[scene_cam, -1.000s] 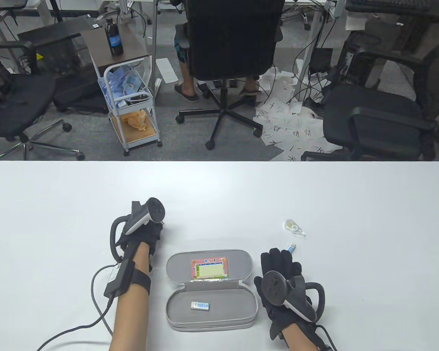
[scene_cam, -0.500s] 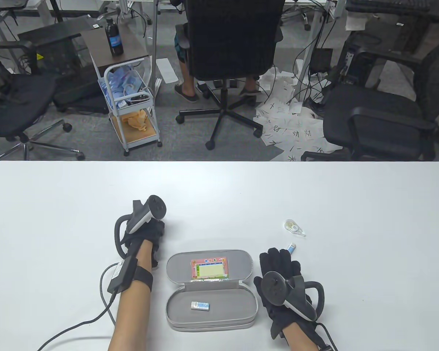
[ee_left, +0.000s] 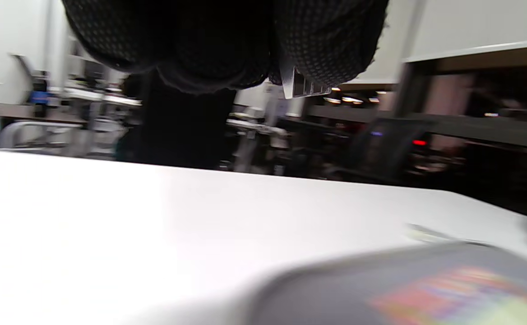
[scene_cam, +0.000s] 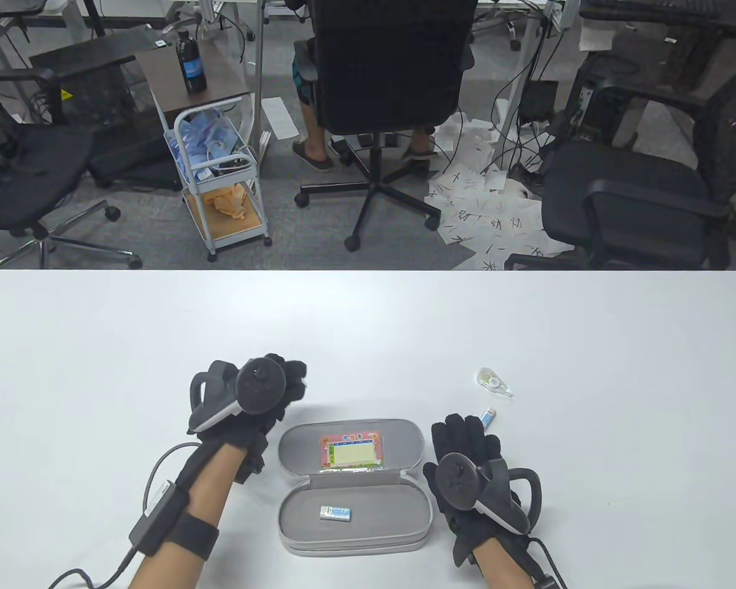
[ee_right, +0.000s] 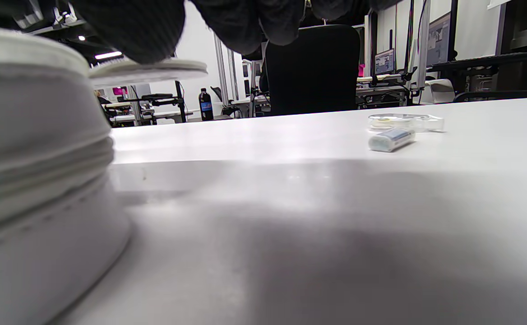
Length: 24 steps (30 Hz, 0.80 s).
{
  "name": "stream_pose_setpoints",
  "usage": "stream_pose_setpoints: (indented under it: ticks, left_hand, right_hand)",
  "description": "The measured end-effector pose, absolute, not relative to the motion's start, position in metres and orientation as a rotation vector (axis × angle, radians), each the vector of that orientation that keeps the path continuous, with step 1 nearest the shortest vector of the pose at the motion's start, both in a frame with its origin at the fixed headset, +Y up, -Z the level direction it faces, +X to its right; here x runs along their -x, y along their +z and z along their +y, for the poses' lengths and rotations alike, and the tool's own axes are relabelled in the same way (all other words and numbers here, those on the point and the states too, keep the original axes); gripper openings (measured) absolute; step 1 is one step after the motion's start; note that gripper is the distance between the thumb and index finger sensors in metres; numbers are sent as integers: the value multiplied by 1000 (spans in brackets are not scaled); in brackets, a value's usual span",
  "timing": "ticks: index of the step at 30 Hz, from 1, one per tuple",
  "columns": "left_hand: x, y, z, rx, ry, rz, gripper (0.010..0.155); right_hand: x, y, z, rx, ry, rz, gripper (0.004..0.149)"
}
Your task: Pack double-layer zippered pencil case
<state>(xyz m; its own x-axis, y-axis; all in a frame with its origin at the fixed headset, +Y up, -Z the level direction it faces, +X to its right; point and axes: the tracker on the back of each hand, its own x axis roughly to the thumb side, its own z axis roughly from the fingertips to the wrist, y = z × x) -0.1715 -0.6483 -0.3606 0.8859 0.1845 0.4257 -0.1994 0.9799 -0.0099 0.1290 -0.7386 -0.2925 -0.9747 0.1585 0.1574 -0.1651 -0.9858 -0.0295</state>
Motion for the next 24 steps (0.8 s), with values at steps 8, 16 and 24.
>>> stream_pose_setpoints:
  ticks: [8, 16, 24]
  left_hand:
    - [80, -286, -700, 93, 50, -698, 44]
    - [54, -274, -719, 151, -116, -719, 41]
    - [87, -271, -697, 59, 24, -624, 54]
  right_hand:
    - [-128, -288, -734, -250, 2948, -72, 65]
    - [-122, -285, -731, -300, 2931, -77, 65]
    - [-124, -285, -731, -282, 2930, -66, 65]
